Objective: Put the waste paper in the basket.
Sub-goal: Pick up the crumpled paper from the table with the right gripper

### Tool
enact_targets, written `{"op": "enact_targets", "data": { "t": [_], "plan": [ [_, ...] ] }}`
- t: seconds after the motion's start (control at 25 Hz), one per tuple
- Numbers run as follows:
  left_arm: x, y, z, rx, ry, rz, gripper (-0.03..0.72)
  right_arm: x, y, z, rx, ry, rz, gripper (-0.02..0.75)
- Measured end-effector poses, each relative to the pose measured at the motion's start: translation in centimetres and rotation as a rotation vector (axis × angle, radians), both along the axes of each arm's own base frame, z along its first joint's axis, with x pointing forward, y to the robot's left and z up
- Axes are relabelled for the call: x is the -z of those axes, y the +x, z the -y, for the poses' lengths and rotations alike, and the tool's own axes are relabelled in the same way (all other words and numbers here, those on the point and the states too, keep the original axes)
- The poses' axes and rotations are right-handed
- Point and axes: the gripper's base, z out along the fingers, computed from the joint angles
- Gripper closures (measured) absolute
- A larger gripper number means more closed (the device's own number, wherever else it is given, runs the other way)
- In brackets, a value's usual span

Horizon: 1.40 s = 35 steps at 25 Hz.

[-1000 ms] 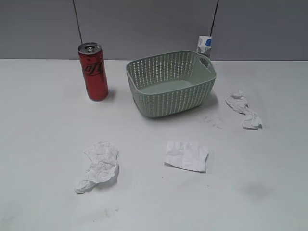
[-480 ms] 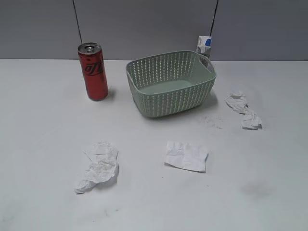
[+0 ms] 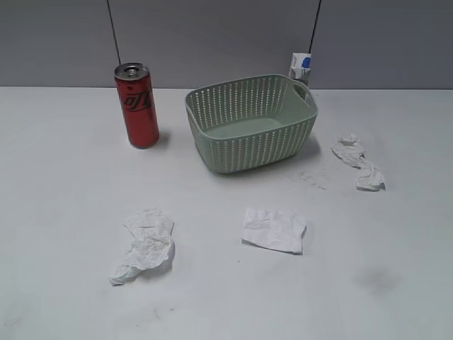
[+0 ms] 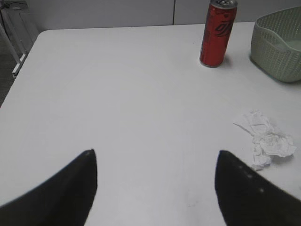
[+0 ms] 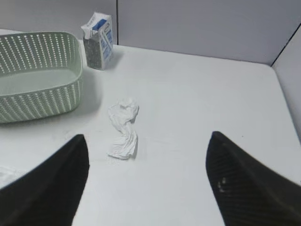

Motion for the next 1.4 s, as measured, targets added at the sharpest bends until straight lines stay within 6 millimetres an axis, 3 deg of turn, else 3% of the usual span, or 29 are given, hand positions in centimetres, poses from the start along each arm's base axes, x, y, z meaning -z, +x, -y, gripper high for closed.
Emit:
{"op": "enact_targets", "data": {
  "t": [0.2, 0.4, 0.68, 0.92, 1.12, 1.4],
  "plan": [
    [0.0, 0.0, 0.0, 0.000, 0.000, 0.000, 0.097, 1.1, 8.2, -0.7, -0.002, 0.045, -0.206, 0.150],
    [0.0, 0.0, 0.0, 0.000, 0.000, 0.000, 0.097, 4.2, 15.7, -1.5, -0.033, 0.060, -0.480, 0.150],
    [0.0, 0.0, 0.0, 0.000, 0.000, 0.000, 0.097, 9.8, 23.3, -2.2, -0.081, 0.059, -0.777, 0.150],
    [0.0, 0.0, 0.0, 0.000, 0.000, 0.000, 0.097, 14.8, 25.8, -2.4, -0.082, 0.064, -0.888, 0.150],
    [0.0, 0.0, 0.0, 0.000, 0.000, 0.000, 0.097, 18.1, 25.9, -3.5, -0.106, 0.035, -0.975, 0.150],
    [0.0, 0.0, 0.0, 0.000, 0.000, 0.000, 0.097, 20.7, 25.5, -6.5, -0.175, -0.204, -1.020, 0.150]
  ]
}}
